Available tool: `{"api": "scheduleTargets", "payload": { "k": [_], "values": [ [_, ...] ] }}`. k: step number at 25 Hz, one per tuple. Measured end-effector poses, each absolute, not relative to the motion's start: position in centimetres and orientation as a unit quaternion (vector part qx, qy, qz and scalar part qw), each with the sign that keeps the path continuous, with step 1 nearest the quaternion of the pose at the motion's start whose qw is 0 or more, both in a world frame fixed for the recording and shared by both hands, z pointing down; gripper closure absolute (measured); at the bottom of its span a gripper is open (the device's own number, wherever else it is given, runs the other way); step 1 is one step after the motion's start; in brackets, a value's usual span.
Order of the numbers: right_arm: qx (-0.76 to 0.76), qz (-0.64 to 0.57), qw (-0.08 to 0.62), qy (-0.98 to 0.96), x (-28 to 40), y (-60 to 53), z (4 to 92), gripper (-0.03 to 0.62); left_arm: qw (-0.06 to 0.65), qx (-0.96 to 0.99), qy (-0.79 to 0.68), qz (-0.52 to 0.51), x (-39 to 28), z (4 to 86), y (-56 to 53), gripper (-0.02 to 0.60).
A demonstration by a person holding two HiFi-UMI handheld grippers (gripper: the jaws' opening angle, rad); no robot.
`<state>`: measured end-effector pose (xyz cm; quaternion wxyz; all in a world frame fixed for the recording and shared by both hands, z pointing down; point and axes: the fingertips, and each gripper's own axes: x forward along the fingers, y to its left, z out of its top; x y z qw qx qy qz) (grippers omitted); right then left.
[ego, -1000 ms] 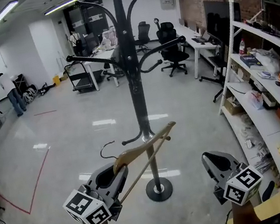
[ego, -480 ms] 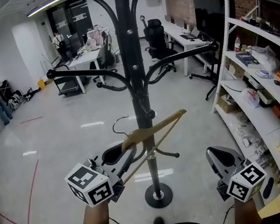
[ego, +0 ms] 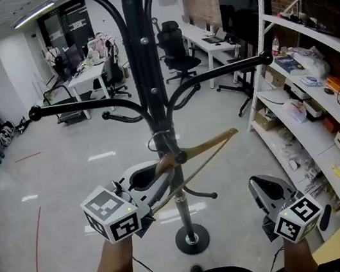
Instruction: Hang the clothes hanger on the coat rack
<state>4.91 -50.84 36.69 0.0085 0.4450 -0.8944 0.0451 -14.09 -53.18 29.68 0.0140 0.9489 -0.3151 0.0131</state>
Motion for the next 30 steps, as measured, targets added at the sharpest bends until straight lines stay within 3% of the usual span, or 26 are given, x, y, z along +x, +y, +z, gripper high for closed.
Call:
{"api": "scheduleTargets", "payload": {
  "k": [12, 30],
  "values": [
    [0.477, 0.05, 0.016, -0.878, 6.3, -51.8, 37.5, 0.586, 0.001, 0.953, -0.297, 0.063, -12.8, 32.4, -55.8, 0.529],
    [0.467, 0.064, 0.029, -0.881, 5.8, -52.1, 39.2, 0.586, -0.025, 0.962, -0.272, 0.028, -12.9, 33.2, -55.4, 0.528]
  ]
}}
